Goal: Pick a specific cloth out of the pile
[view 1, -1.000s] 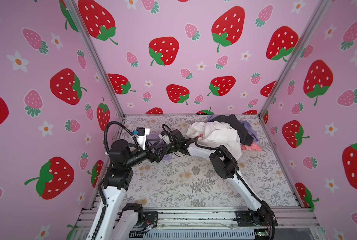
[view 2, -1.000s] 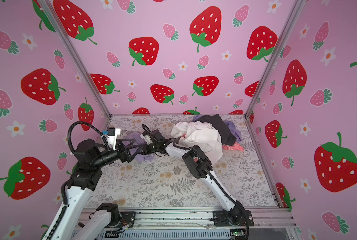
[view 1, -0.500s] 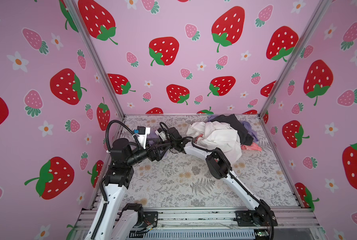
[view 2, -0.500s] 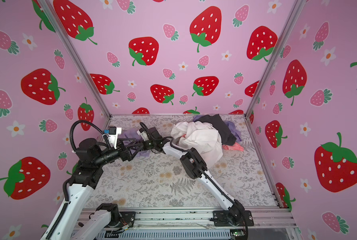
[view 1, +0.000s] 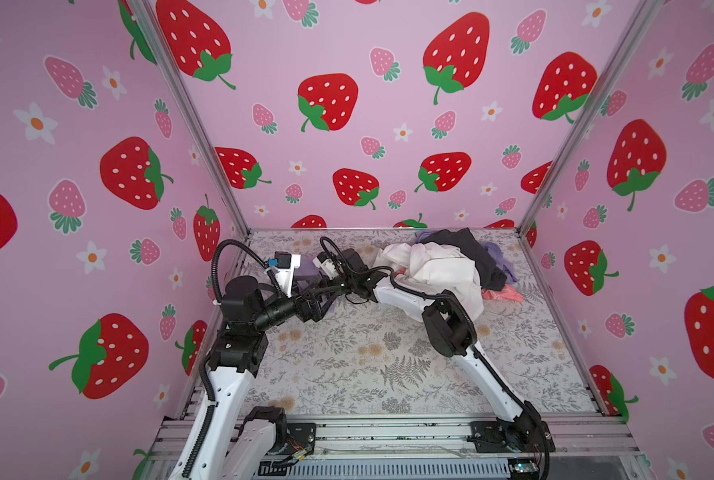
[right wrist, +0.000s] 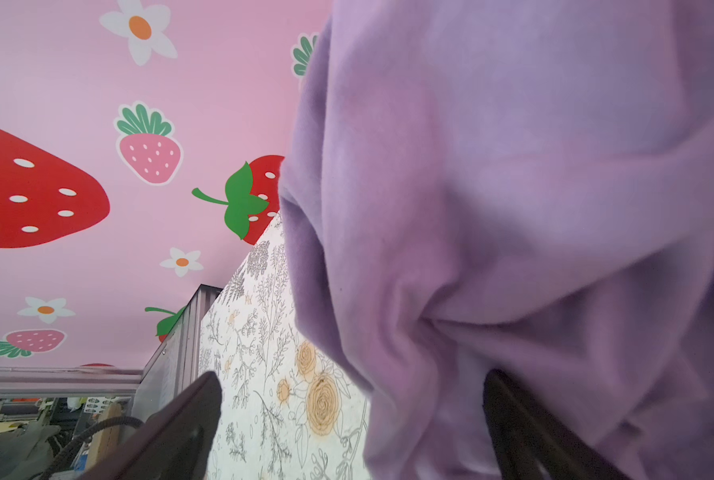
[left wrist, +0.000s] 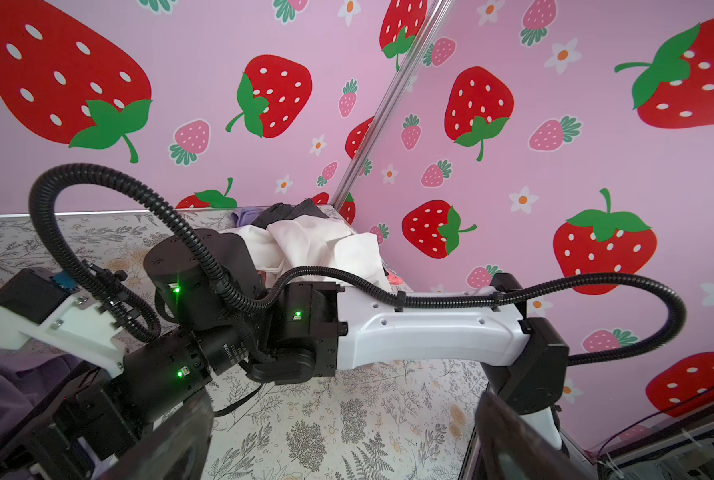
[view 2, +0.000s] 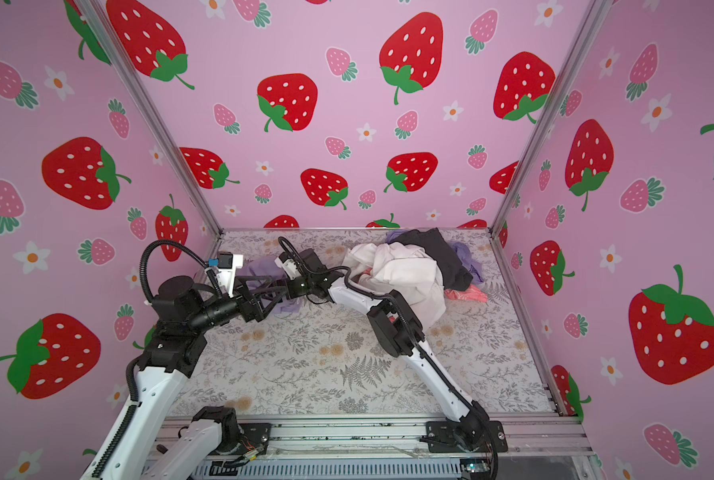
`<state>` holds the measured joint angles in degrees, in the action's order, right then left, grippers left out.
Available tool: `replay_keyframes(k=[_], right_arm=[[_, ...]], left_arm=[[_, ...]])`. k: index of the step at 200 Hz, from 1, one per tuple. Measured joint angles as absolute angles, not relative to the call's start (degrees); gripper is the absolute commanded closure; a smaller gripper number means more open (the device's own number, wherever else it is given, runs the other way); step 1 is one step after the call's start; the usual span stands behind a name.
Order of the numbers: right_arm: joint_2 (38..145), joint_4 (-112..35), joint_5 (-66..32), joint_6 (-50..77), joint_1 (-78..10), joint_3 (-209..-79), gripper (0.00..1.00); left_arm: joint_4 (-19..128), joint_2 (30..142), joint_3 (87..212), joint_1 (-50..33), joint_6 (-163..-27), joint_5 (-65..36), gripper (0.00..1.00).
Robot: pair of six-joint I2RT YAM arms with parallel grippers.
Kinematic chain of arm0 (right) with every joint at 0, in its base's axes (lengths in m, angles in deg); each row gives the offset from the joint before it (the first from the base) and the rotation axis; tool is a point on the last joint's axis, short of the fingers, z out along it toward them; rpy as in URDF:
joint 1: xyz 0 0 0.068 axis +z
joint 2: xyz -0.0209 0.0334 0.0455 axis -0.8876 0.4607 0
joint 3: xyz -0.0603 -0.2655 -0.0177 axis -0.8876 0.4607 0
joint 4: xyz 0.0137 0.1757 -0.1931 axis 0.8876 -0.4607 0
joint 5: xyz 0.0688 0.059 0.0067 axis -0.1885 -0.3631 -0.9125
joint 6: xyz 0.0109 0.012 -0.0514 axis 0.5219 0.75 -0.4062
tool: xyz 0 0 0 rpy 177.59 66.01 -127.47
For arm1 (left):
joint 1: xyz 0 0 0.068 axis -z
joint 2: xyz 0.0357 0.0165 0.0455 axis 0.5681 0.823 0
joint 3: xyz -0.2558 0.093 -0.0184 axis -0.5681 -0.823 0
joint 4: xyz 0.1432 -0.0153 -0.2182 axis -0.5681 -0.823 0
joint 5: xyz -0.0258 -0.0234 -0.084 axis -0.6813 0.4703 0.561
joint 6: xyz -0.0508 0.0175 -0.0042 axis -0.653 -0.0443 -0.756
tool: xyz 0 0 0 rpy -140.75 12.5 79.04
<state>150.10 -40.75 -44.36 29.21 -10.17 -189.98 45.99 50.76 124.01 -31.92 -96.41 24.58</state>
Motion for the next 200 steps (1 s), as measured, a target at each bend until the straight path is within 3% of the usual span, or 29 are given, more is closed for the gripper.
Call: replay_keyframes(k=[75, 161, 200], right_arm=[[134.3, -43.5, -40.3, 24.9, -12.7, -168.4, 0.00], [99.6, -45.7, -27.3, 18.6, -23.3, -138.5, 0.00], [84.5, -49.6, -18.5, 15.4, -31.3, -132.5, 0.00]], left_arm=[[46.0, 50.8, 124.0, -31.9, -96.4, 24.6, 0.01], [44.7, 51.7, 124.0, -31.2, -96.0, 24.3, 0.01], [37.7, 51.0, 124.5, -30.2, -92.6, 14.7, 0.01]])
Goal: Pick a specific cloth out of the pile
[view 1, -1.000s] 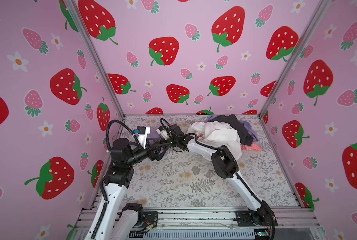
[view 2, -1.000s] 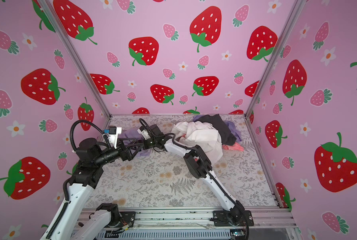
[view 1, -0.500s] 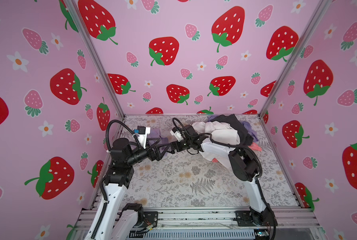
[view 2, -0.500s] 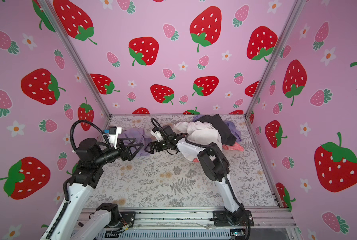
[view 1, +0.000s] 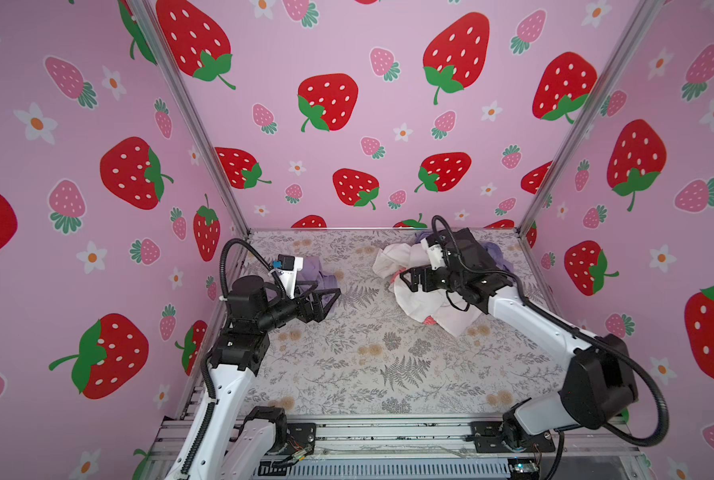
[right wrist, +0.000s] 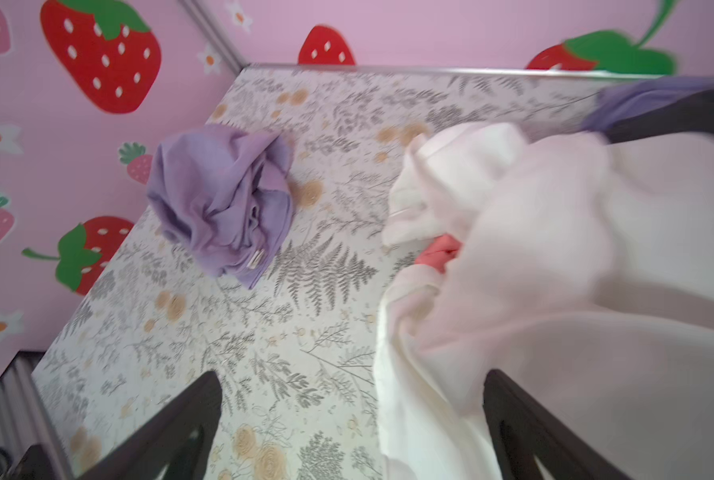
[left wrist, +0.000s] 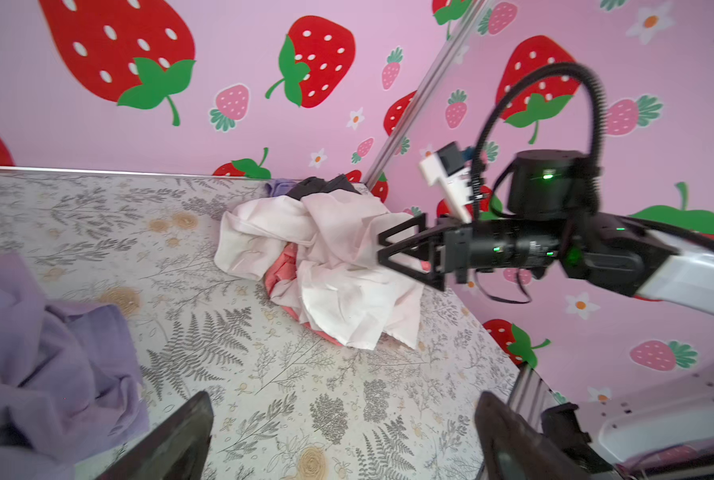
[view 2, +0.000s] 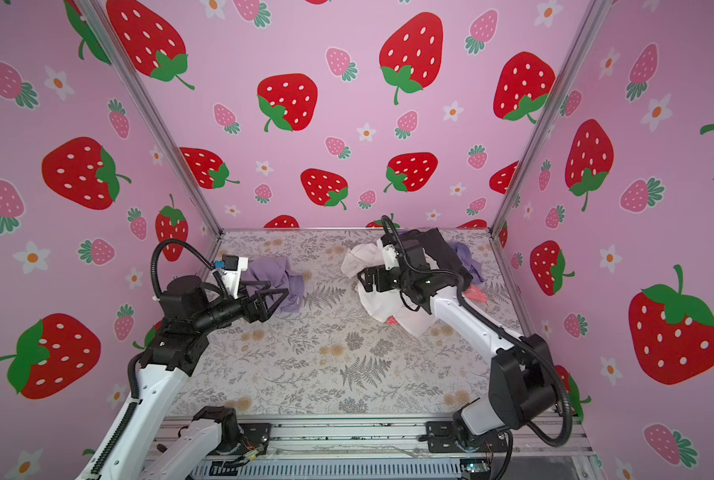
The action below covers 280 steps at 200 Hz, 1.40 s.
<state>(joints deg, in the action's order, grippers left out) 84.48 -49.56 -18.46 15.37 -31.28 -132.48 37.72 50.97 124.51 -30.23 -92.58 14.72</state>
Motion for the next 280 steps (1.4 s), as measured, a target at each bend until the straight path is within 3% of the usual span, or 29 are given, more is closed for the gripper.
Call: replay_keyframes(k=[45, 86, 148, 203, 280], right_arm=[[70.7, -50.6, -5.4, 12.1, -38.3, -128.6, 0.00], [66.8, -47.6, 8.8, 10.1, -41.2, -119.6, 0.00], [66.2, -20.0, 21.5, 1.8, -44.0, -96.5, 0.00], [76.1, 3.1, 25.0, -1.7, -45.7, -87.3, 0.00], [87.3, 23.4, 26.6, -3.4, -47.3, -84.0, 0.00]], left_arm=[[32.0, 49.6, 126.6, -29.6, -91.6, -2.8, 0.01], [29.2, 51.5, 128.5, -29.4, -92.4, -22.1, 0.01], [46.3, 57.9, 112.6, -28.3, -91.3, -41.7, 0.01], [66.8, 64.0, 101.4, -28.2, -84.5, -50.0, 0.01], [90.0, 81.3, 97.6, -28.6, -81.7, -49.3, 0.01]])
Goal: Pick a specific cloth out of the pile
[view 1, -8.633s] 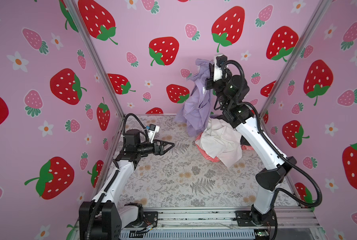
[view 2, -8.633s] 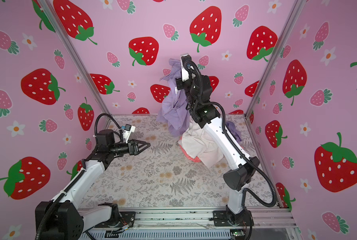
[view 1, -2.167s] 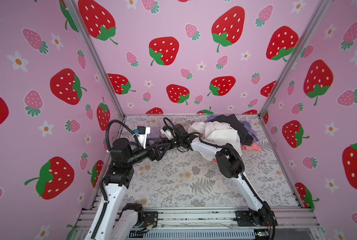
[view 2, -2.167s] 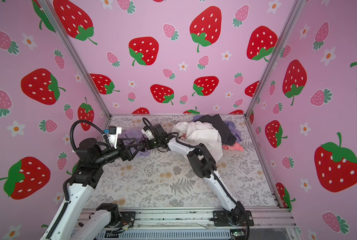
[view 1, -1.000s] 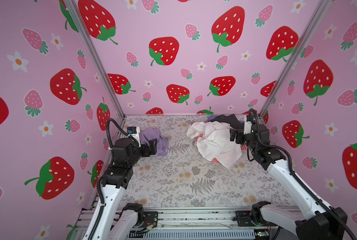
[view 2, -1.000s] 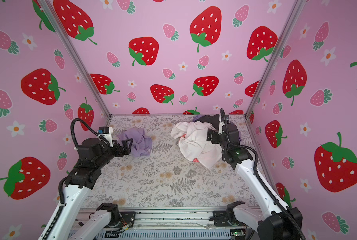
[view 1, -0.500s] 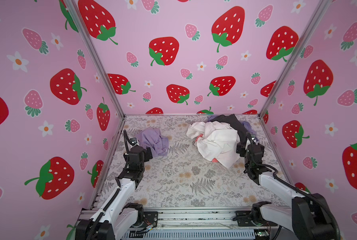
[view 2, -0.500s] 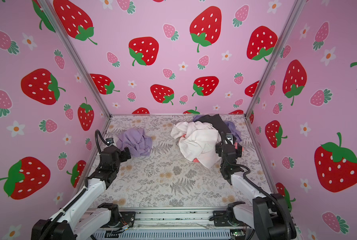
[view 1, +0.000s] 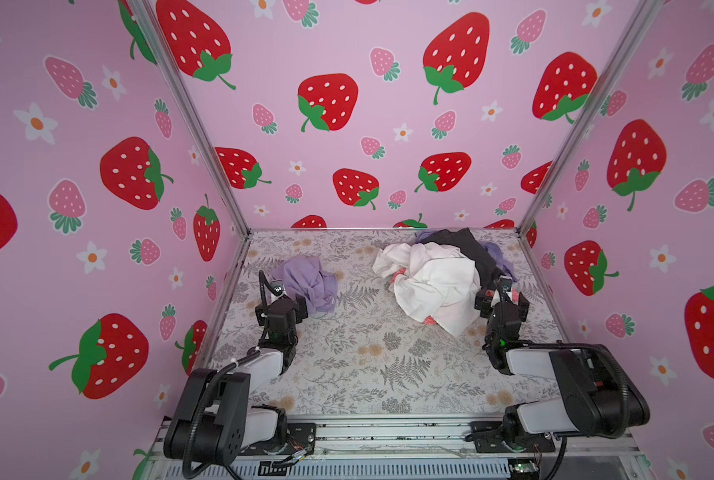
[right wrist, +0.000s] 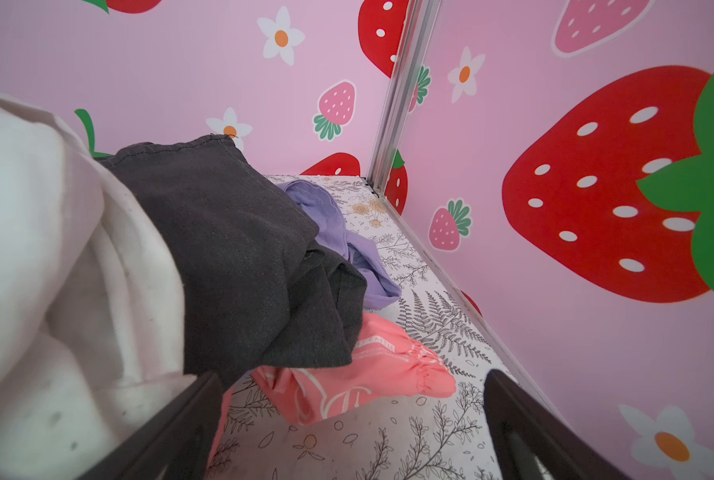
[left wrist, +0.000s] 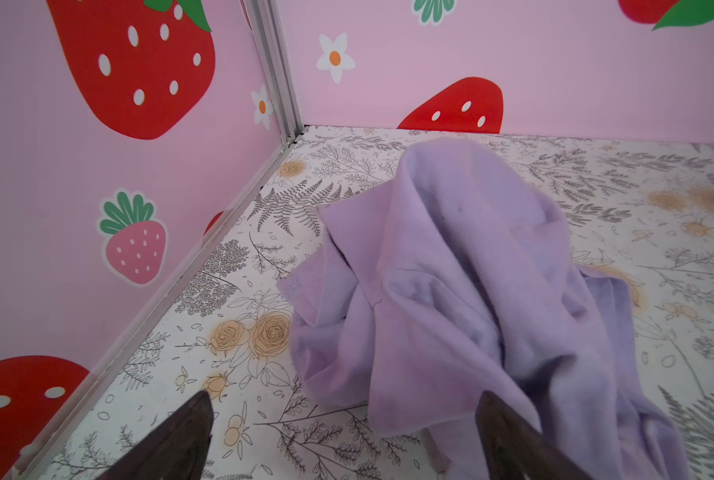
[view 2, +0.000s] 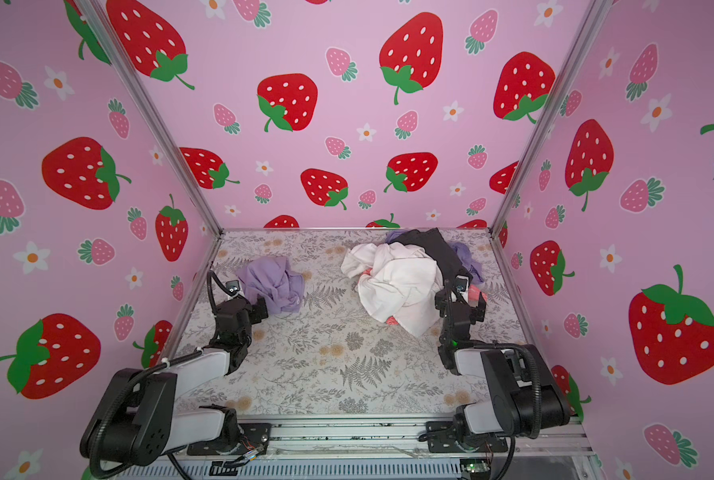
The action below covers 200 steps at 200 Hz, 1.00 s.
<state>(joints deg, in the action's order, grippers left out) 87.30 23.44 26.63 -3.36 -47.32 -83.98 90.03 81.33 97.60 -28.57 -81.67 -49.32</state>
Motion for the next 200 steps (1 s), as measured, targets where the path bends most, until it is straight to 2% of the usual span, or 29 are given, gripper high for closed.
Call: replay_keyframes(k=[31, 89, 144, 200], right_arm=[[90.9, 29.8, 27.0, -3.5, -47.5, -81.6, 0.00], [91.2, 32.4, 23.5, -3.8, -48.9, -81.0, 0.00], [93.4, 31.4, 12.9, -3.1, -53.9, -82.4, 0.00], [93.9, 31.0, 5.6, -3.1, -54.9, -82.4, 0.00]], left_arm=[[97.0, 85.9, 95.9, -28.7, -81.5, -48.3, 0.01], [104.1, 91.0, 95.9, -29.5, -80.6, -43.1, 0.01], [100.1, 92.2, 98.7, -32.3, -81.1, -38.3, 0.01], [96.1, 92.3, 101.8, -33.8, -81.6, -34.9, 0.01]])
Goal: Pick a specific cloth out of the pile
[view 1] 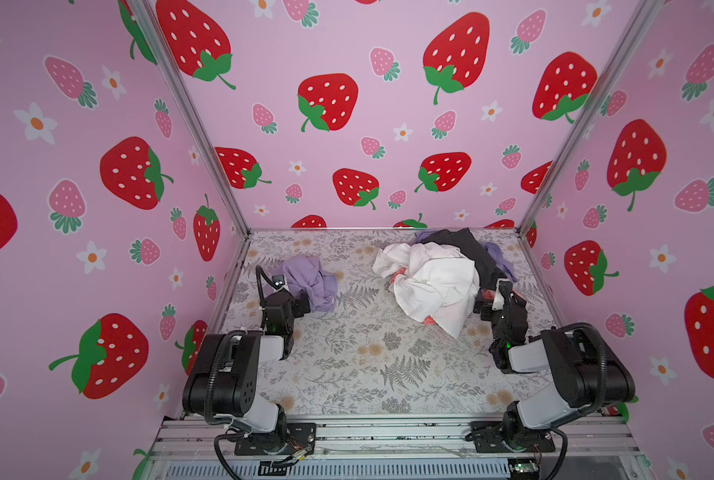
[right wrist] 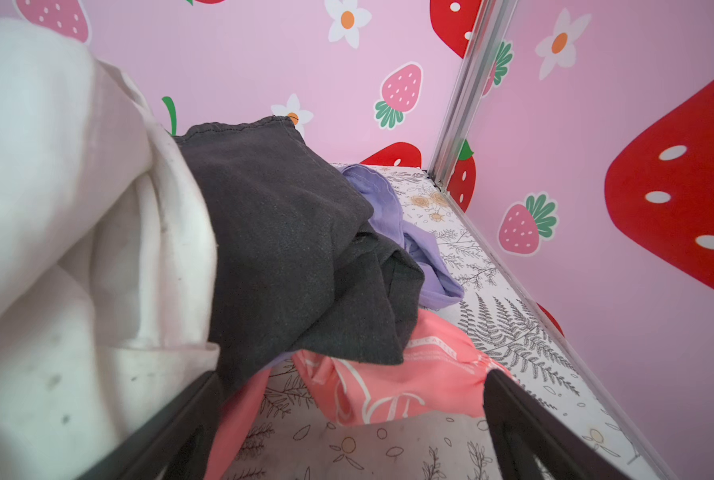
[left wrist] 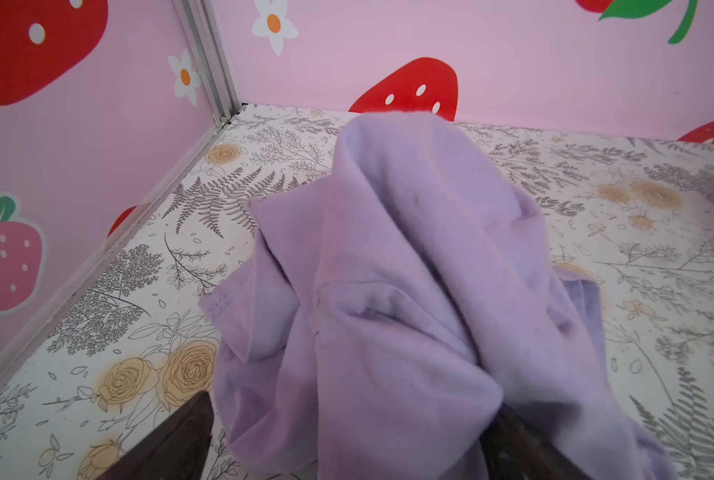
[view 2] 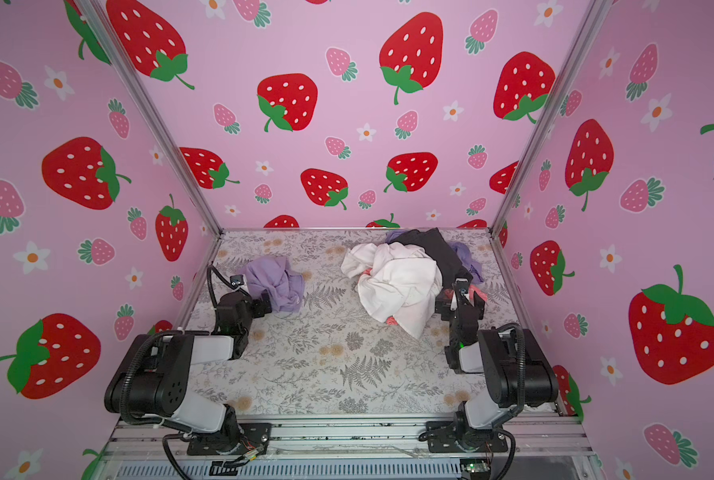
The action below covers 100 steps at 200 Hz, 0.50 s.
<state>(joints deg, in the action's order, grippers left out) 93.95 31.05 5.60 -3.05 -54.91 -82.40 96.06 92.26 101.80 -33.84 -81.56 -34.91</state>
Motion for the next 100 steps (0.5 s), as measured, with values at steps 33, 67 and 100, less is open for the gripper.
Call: replay_keyframes(k=[33, 67, 100], right_arm=[[93.9, 31.1, 4.6, -3.1, -55.1, -82.4, 0.00], [93.9, 31.1, 4.2, -3.1, -55.1, -82.4, 0.00], [93.9, 31.1, 4.1, -3.1, -55.1, -82.4, 0.00]], left_arm=[[95.8, 92.3, 101.8, -33.8, -81.6, -34.5, 0.01], [95.6, 92.3, 101.8, -33.8, -81.6, -34.4, 0.01], [95.6, 92.3, 101.8, -33.9, -81.6, -34.4, 0.01]])
